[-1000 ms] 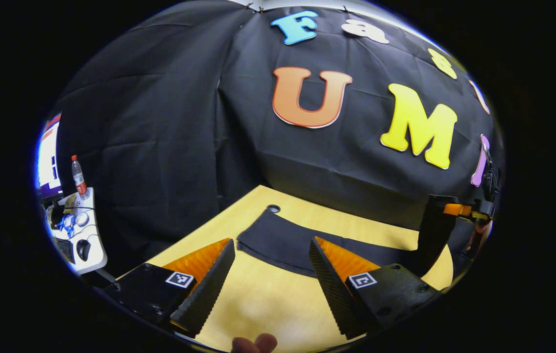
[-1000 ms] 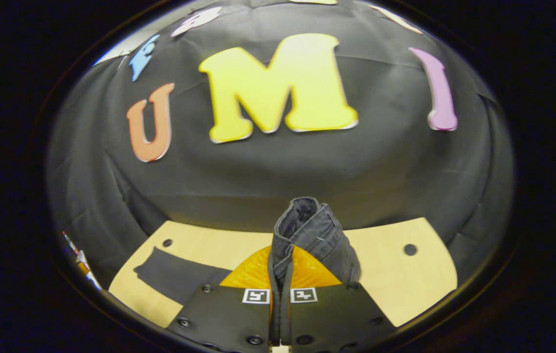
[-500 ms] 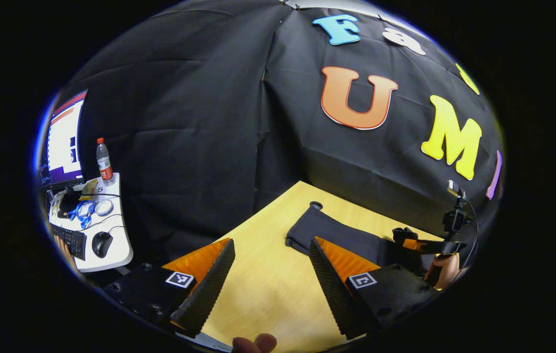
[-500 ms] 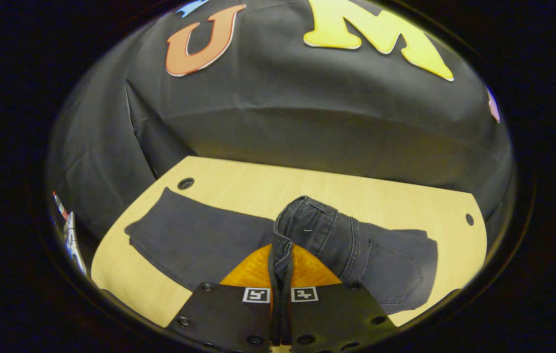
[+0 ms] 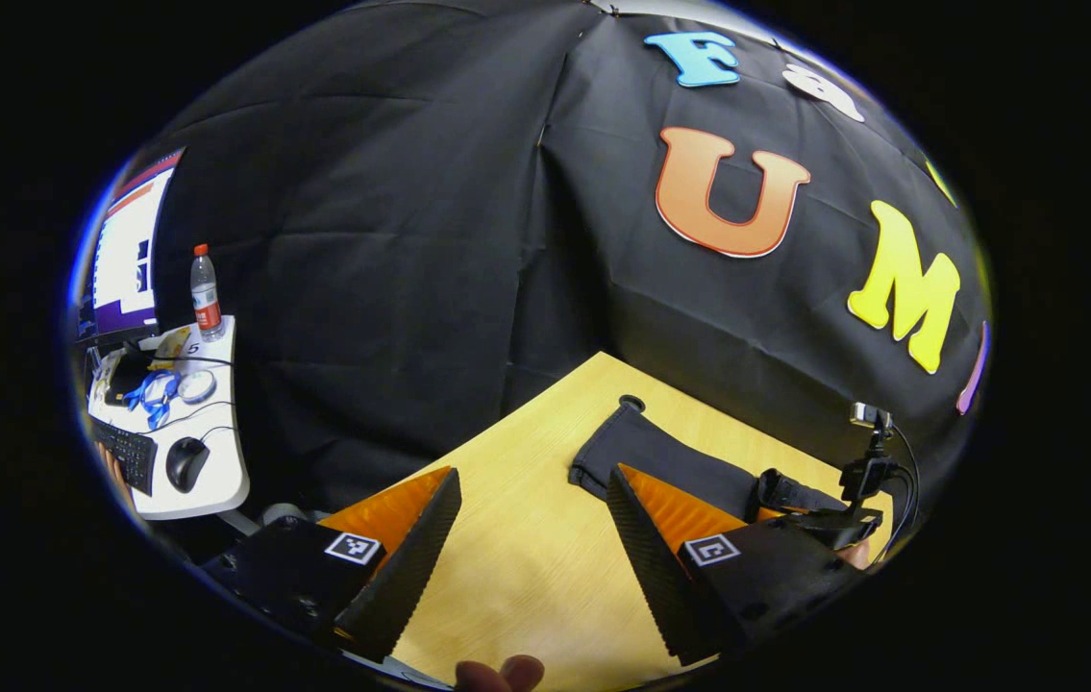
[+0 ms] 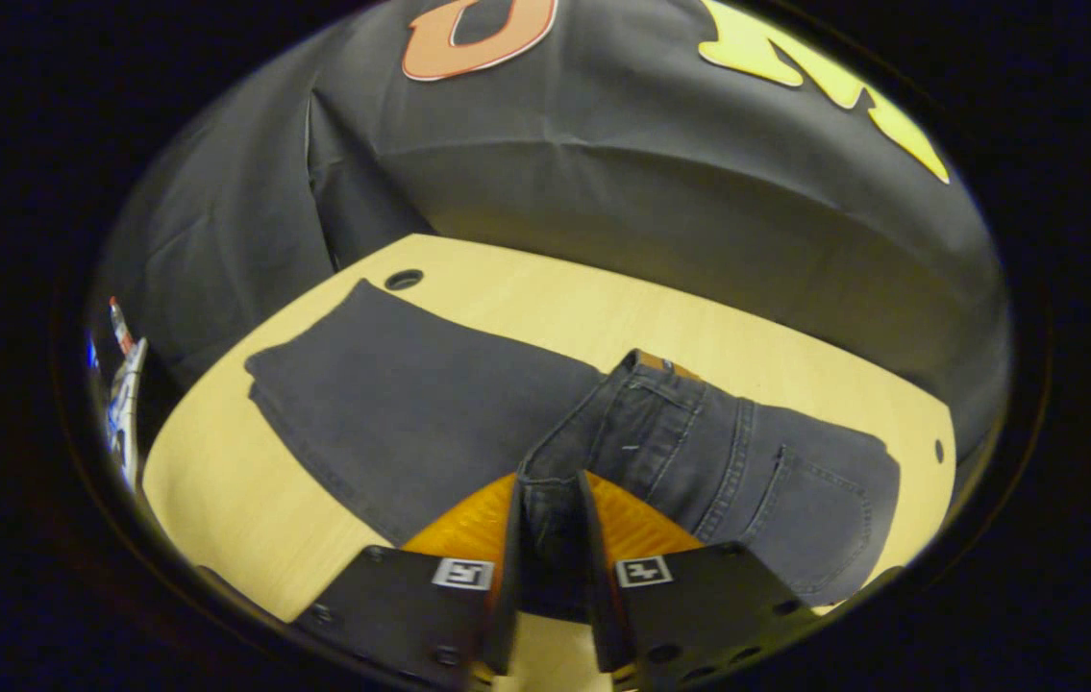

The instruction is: Grasp the waist and the cuffs of the jeans and fold them to make the two legs overlap; first hold the waist and fold one-third of the jeans toward the cuffs, then hold the cuffs and fold the remaining one-third in the same direction to finish folding.

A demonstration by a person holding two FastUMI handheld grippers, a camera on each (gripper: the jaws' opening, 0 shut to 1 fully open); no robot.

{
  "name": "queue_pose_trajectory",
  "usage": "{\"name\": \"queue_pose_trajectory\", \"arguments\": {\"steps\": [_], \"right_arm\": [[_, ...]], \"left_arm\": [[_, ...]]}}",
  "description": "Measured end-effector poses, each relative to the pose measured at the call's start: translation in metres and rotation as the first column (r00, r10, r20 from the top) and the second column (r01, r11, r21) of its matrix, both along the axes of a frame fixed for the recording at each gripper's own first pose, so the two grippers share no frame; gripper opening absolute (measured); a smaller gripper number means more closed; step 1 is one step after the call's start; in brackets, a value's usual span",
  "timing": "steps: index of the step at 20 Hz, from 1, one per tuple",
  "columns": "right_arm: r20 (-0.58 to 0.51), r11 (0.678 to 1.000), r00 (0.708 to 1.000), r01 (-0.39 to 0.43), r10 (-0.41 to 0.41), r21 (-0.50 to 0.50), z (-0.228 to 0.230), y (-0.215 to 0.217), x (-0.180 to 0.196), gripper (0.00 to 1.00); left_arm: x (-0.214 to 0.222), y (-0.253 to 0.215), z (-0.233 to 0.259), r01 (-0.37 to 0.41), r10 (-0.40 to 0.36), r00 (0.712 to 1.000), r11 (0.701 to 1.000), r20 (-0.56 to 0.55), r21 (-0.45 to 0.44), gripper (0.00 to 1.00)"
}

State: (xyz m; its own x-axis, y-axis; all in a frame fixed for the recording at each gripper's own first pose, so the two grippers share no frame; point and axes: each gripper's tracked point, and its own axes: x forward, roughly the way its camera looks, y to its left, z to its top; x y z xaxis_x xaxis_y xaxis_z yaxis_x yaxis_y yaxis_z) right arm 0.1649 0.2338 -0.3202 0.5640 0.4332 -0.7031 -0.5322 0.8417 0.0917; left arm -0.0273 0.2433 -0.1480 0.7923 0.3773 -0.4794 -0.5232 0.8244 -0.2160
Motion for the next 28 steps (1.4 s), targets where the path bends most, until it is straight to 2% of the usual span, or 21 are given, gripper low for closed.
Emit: {"name": "queue_pose_trajectory", "arguments": {"steps": [3,4,5,6,7,10,12,14,15,16,17,18,19,22,23,24,25,26,27,28], "right_arm": [[-0.003,0.998,1.000,-0.008,0.008,0.060,0.025,-0.006,-0.014,0.92],[0.004,0.997,1.000,-0.012,0.011,0.079,0.034,-0.011,-0.017,0.98],[0.013,0.996,1.000,-0.015,0.013,0.091,0.046,-0.018,-0.021,0.99],[0.024,0.995,1.000,-0.017,0.015,0.097,0.058,-0.028,-0.028,0.94],[0.030,0.994,0.999,-0.024,0.021,0.104,0.069,-0.039,-0.034,0.99],[0.074,0.994,0.997,-0.028,0.020,0.103,0.105,-0.081,-0.050,0.99],[0.110,0.996,0.994,-0.011,0.001,0.089,0.122,-0.114,-0.054,0.99],[0.122,0.996,0.992,0.029,-0.038,0.081,0.131,-0.147,-0.055,0.98],[0.127,0.996,0.990,0.051,-0.060,0.073,0.134,-0.164,-0.055,0.94],[0.130,0.995,0.988,0.075,-0.084,0.071,0.137,-0.180,-0.058,0.98],[0.136,0.993,0.985,0.099,-0.107,0.067,0.140,-0.196,-0.060,0.98],[0.139,0.991,0.982,0.123,-0.130,0.059,0.140,-0.211,-0.061,0.98],[0.142,0.988,0.978,0.144,-0.150,0.051,0.140,-0.225,-0.063,0.98],[0.119,0.978,0.971,0.204,-0.207,0.034,0.130,-0.260,-0.075,0.98],[0.109,0.974,0.968,0.224,-0.225,0.026,0.127,-0.271,-0.077,0.94],[0.100,0.970,0.965,0.241,-0.242,0.019,0.124,-0.279,-0.078,0.94],[0.094,0.966,0.961,0.258,-0.259,0.014,0.122,-0.288,-0.080,0.94],[0.091,0.961,0.957,0.276,-0.276,0.008,0.122,-0.299,-0.081,0.99],[0.092,0.955,0.951,0.297,-0.296,0.006,0.121,-0.308,-0.080,1.00],[0.088,0.948,0.944,0.319,-0.318,0.004,0.121,-0.317,-0.079,0.99]], "left_arm": [[0.011,-0.005,-0.008,0.008,-0.008,1.000,0.999,-0.008,-0.033,0.99],[0.015,-0.007,-0.014,0.010,-0.011,1.000,0.999,-0.016,-0.053,0.99],[0.020,-0.009,-0.019,0.009,-0.010,1.000,0.997,-0.021,-0.081,0.98],[0.025,-0.013,-0.023,0.003,-0.006,1.000,0.994,-0.024,-0.113,0.98],[0.032,-0.016,-0.028,-0.002,-0.002,1.000,0.989,-0.028,-0.149,0.98],[0.049,-0.019,-0.054,-0.030,0.008,0.996,0.968,-0.087,-0.249,0.99],[0.064,-0.023,-0.073,-0.052,0.007,0.991,0.943,-0.135,-0.328,0.99],[0.085,-0.034,-0.092,-0.086,0.007,0.985,0.888,-0.174,-0.451,0.99],[0.097,-0.040,-0.101,-0.105,0.006,0.982,0.847,-0.187,-0.522,0.99],[0.106,-0.044,-0.107,-0.131,0.014,0.980,0.795,-0.198,-0.592,1.00],[0.116,-0.045,-0.111,-0.161,0.026,0.976,0.750,-0.215,-0.641,0.99],[0.124,-0.043,-0.114,-0.190,0.036,0.971,0.716,-0.237,-0.671,1.00],[0.132,-0.040,-0.118,-0.215,0.047,0.966,0.694,-0.254,-0.688,0.99],[0.158,-0.031,-0.133,-0.274,0.074,0.951,0.656,-0.301,-0.703,0.99],[0.164,-0.029,-0.137,-0.297,0.075,0.942,0.645,-0.328,-0.704,0.98],[0.169,-0.025,-0.145,-0.312,0.078,0.934,0.656,-0.350,-0.688,0.98],[0.169,-0.022,-0.156,-0.328,0.074,0.920,0.680,-0.384,-0.655,0.98],[0.170,-0.022,-0.164,-0.338,0.068,0.912,0.680,-0.404,-0.650,0.98],[0.175,-0.025,-0.168,-0.343,0.065,0.912,0.666,-0.406,-0.663,0.98],[0.180,-0.031,-0.173,-0.365,0.065,0.904,0.635,-0.423,-0.681,0.98]]}}
